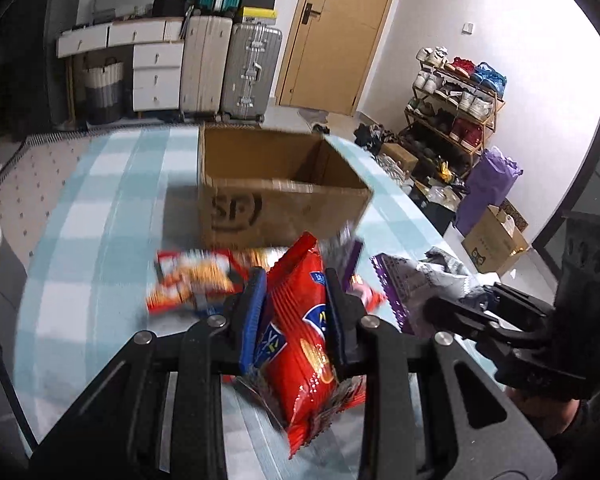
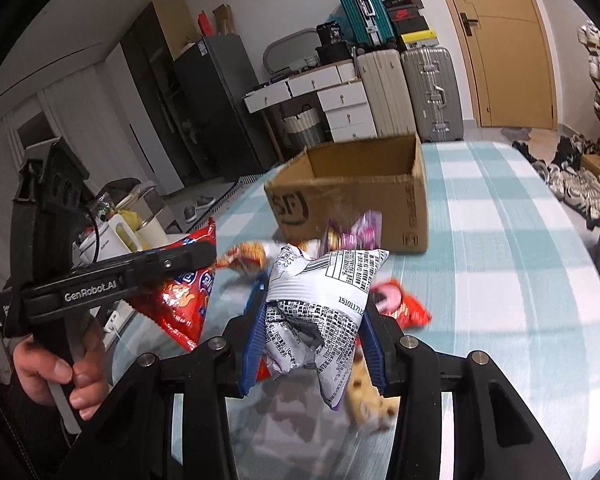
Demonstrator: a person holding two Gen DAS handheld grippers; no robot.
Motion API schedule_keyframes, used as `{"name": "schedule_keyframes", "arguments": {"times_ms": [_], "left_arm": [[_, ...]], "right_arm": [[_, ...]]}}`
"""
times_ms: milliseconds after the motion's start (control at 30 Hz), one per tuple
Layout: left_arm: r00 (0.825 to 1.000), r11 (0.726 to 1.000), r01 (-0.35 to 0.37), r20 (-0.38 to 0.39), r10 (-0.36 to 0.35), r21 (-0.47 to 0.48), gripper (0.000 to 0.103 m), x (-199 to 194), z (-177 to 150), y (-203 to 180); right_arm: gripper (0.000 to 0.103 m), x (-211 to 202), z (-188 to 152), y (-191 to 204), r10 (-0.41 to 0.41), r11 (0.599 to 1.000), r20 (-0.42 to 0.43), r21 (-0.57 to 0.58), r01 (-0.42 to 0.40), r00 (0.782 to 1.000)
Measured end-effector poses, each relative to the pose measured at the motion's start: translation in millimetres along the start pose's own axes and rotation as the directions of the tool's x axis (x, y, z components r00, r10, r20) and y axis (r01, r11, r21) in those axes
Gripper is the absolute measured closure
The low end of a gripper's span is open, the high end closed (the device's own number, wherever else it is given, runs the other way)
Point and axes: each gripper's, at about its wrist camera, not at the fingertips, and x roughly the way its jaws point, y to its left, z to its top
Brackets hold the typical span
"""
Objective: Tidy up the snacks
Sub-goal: 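Carry both packets over the SF box and open both grippers to drop them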
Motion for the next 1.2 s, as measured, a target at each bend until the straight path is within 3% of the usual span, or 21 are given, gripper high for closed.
{"name": "schedule_keyframes", "arguments": {"times_ms": [367,800,1033,1200], "left_arm": [[0.999,0.999,-0.033,-0.004,0.033,0.038,0.078,29.6,94.0,6.3],[0.998,0.998,-0.054,-0.016,0.054,0.039,0.078,98.9,192.2,10.1],[0.997,0.998,-0.061,-0.051,0.062,0.025,0.078,139.8,214.3,21.6],[0.994,0.997,-0.072,-0.082,0.074,0.022,0.078,172.1,205.6,29.5]], "right_arm": [[0.060,13.6,82.0,2.4,-0.011,0.998,0.048,-0.061,0.014,0.999],[0.060,71.1,161.8,-16.4,-0.038,0.998,0.032,-0.042,0.039,0.999],[0.060,109.2,185.1,-34.5,-0.054,0.998,0.019,-0.038,0.055,0.998],[0.060,140.4,189.5,-49.0,-0.077,0.996,-0.017,-0.038,0.076,0.997]]}}
